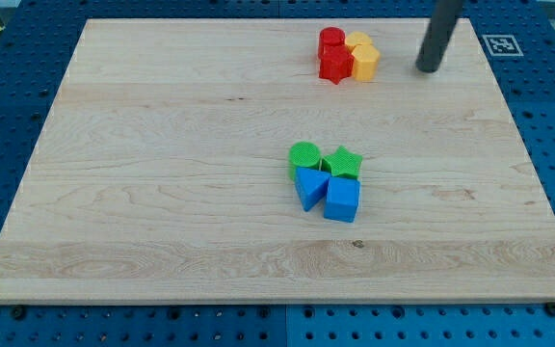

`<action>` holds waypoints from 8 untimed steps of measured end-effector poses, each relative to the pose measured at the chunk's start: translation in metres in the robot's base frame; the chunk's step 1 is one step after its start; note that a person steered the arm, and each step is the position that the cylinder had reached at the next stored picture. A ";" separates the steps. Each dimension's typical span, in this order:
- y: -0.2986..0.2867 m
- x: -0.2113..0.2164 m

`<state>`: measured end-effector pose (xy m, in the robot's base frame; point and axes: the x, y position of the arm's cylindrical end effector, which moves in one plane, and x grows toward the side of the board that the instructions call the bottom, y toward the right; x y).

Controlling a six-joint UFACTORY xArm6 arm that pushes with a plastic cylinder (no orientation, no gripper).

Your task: Separate the yellow hexagon from the yellow heart

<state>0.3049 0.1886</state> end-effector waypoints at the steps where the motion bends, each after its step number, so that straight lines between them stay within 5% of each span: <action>1: -0.037 0.021; 5: -0.052 -0.095; 8: -0.099 -0.017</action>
<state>0.2880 0.0893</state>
